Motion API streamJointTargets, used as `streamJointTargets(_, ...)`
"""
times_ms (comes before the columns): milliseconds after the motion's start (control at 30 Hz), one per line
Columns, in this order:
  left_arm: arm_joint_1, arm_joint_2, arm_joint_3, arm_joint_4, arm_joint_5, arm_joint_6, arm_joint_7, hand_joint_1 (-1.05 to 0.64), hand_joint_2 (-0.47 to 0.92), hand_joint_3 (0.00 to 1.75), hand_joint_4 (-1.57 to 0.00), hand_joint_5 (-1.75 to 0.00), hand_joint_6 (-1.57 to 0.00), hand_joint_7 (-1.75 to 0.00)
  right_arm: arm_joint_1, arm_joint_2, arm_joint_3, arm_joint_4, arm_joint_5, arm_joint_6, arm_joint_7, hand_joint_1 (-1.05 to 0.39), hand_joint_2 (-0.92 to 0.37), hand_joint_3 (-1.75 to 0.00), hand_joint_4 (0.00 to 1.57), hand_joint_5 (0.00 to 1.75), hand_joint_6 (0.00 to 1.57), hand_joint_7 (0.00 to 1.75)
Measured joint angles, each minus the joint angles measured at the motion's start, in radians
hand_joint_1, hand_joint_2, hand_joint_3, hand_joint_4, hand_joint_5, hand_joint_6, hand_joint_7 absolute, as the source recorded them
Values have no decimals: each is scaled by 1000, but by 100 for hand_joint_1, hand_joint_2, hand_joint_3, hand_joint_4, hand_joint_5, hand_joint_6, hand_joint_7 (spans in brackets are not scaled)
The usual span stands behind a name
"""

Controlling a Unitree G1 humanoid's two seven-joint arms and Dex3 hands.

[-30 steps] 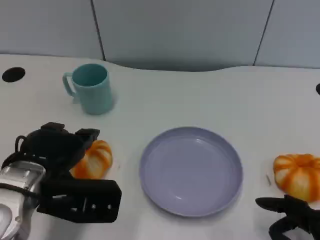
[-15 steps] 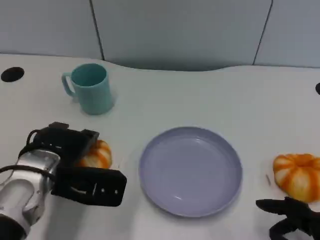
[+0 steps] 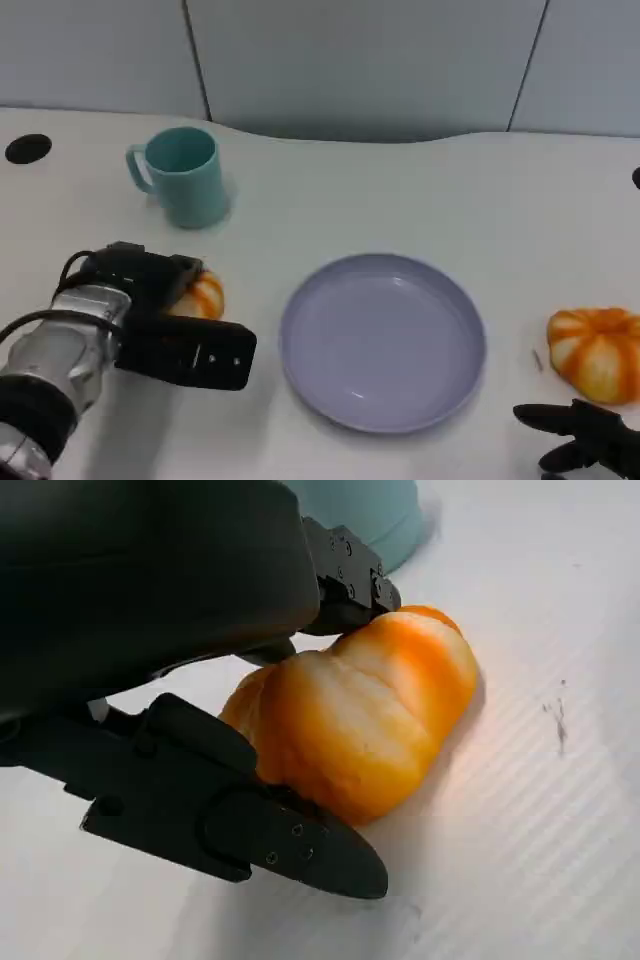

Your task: Grasp the bread from the table and place it into the plate.

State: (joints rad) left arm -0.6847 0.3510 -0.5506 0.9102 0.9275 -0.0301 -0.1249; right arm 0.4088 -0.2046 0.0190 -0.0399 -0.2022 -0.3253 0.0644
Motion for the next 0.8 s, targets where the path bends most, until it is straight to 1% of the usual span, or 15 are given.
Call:
streamJointTargets(133, -39, -32, -8, 103, -31, -13, 85, -57, 79, 1, -3, -51, -30, -5, 2, 1, -2, -6, 4, 0, 0, -42, -92, -48, 43, 108, 62, 37)
streamJointTargets(233, -58, -53, -22, 156, -36, -12, 157, -42, 83, 2, -12, -59, -42, -10, 3, 3, -2, -6, 13, 0, 0, -42, -92, -48, 43, 107, 63, 37)
streamJointTargets(267, -60, -60, -22, 171, -42, -16, 183, -38, 85, 1, -14, -65, -46, -14, 4, 3, -3, -6, 16, 0, 0, -42, -92, -48, 42, 107, 63, 36)
streamJointTargets(300, -61, -66, -21, 186, -56, -21, 208, -35, 86, 1, -15, -77, -41, -38, 5, 4, -3, -7, 16, 0, 0, -42, -92, -48, 42, 106, 63, 36)
streamJointTargets(333, -62, -70, -20, 200, -67, -27, 229, -33, 86, 0, -15, -82, -33, -57, 7, 4, -3, -8, 16, 0, 0, -42, -92, -48, 42, 106, 63, 36)
streamJointTargets(367, -64, -74, -20, 212, -74, -33, 245, -30, 87, 0, -17, -124, -26, -95, 8, 5, -3, -11, 16, 0, -1, -42, -92, -48, 42, 106, 63, 36)
streamJointTargets(400, -66, -76, -19, 224, -80, -40, 265, -27, 86, 0, -18, -143, -23, -113, 10, 5, -3, -14, 16, 0, -1, -42, -92, -49, 43, 105, 63, 36)
streamJointTargets(467, -66, -79, -17, 245, -101, -71, 313, -23, 86, 0, -23, -165, -22, -136, 14, 5, -3, -17, 14, 0, -4, -41, -92, -49, 43, 105, 63, 35)
streamJointTargets(500, -66, -79, -16, 252, -110, -88, 334, -20, 86, 0, -28, -170, -24, -145, 16, 6, -3, -18, 13, 0, -8, -41, -92, -49, 43, 104, 63, 35)
streamJointTargets(533, -66, -78, -16, 260, -114, -105, 355, -19, 87, 0, -38, -172, -27, -159, 16, 6, -3, -18, 12, 0, -12, -41, -92, -49, 43, 104, 63, 35)
streamJointTargets(567, -66, -78, -16, 269, -115, -122, 377, -18, 88, 1, -49, -174, -33, -168, 17, 7, -3, -19, 12, 1, -14, -42, -92, -49, 43, 103, 63, 35)
streamJointTargets(633, -66, -76, -21, 288, -115, -152, 417, -18, 89, 1, -58, -174, -38, -173, 19, 9, -3, -23, 13, 4, -15, -42, -92, -49, 44, 102, 63, 34)
streamJointTargets(667, -67, -75, -24, 295, -115, -161, 430, -19, 90, 2, -67, -175, -48, -174, 20, 10, -3, -27, 13, 6, -16, -41, -92, -48, 44, 102, 63, 34)
streamJointTargets(733, -73, -75, -29, 309, -115, -173, 441, -20, 91, 2, -75, -175, -56, -174, 22, 13, -3, -37, 14, 15, -16, -41, -92, -48, 45, 101, 64, 34)
streamJointTargets(800, -81, -78, -32, 323, -116, -176, 441, -22, 90, 2, -79, -175, -61, -175, 23, 15, -3, -40, 15, 16, -17, -41, -92, -48, 45, 100, 64, 33)
